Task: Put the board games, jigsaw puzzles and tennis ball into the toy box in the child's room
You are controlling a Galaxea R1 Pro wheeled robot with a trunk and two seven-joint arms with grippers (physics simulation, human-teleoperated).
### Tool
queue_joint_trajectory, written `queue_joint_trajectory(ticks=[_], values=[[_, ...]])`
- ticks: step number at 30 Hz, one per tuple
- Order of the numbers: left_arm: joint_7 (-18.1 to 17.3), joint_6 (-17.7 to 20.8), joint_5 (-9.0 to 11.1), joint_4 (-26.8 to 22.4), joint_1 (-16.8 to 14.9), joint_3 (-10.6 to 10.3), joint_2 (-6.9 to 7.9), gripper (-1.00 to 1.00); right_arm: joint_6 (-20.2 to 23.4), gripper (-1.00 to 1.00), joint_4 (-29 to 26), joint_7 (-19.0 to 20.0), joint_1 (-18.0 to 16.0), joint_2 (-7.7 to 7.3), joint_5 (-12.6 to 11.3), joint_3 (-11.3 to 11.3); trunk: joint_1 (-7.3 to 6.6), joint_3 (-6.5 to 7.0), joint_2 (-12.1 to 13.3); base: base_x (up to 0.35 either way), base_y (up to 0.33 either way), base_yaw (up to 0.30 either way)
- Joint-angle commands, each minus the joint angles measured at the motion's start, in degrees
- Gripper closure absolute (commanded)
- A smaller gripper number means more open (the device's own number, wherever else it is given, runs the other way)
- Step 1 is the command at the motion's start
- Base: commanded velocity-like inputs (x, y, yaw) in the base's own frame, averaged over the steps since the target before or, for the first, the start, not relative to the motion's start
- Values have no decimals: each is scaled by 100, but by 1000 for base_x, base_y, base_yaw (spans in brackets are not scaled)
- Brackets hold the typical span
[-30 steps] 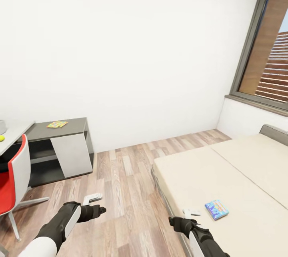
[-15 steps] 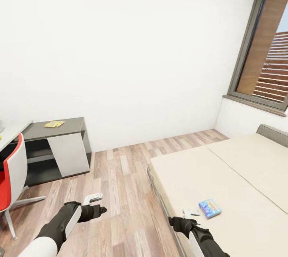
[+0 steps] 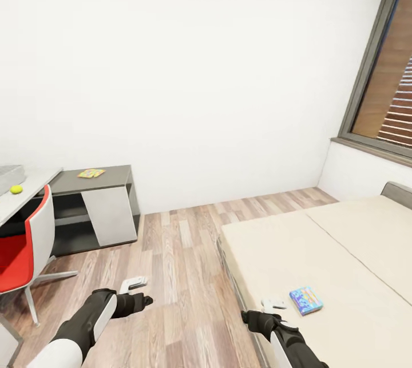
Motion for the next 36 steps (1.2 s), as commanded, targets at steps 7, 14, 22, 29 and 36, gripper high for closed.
queue_joint_trajectory(ticks=[7, 14, 22, 29, 36], values=[[-11, 36, 21, -4, -5, 19, -4, -100, 28, -100, -10, 2, -2, 1, -54, -8, 4, -14, -14, -16, -11, 259], [-11, 37, 21, -2, -5, 24, -1, -100, 28, -100, -5, 2, -2, 3, -54, -8, 4, -14, -14, -2, -1, 265], [-11, 37, 21, -5, -5, 22, 0, -100, 28, -100, -6, 2, -2, 2, -54, -8, 4, -14, -14, -1, 0, 257], [-11, 42, 21, -5, -5, 20, -2, -100, 21, -100, -4, 2, -2, 1, -54, -8, 4, -14, -14, -95, 0, 74], [-11, 44, 21, -5, -5, 20, -2, -100, 20, -100, -7, 2, -2, 1, -54, -8, 4, -14, -14, -62, 0, 6]])
